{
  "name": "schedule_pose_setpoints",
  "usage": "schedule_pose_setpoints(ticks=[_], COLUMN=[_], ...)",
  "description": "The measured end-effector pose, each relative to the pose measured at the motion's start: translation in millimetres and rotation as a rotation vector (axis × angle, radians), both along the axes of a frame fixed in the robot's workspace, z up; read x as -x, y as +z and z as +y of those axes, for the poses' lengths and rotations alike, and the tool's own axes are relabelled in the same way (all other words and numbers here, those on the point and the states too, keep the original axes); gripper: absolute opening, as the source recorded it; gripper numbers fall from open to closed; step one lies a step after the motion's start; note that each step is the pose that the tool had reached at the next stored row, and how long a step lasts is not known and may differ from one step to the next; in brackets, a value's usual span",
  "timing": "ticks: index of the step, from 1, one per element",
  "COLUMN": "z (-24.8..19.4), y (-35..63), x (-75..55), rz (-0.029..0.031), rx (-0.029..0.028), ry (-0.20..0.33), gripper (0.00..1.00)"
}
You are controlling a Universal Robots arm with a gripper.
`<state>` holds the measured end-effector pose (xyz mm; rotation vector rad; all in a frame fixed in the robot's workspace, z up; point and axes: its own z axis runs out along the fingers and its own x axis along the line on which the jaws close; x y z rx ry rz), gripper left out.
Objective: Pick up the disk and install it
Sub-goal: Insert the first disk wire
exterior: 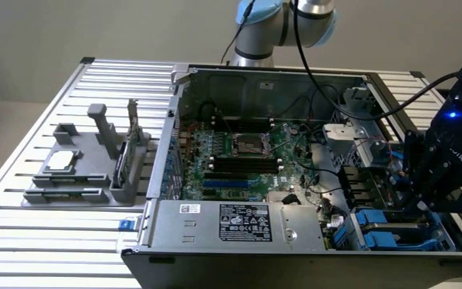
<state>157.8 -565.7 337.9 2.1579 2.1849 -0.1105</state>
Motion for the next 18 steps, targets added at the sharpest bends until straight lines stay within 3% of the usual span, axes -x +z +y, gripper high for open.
schedule_pose_setpoints(ticks=[18], z=[-1.3], y=[-0.9], x=[-0.7], rz=[-0.0001], rx=[-0.0059], ry=[-0.031], gripper=[0.17])
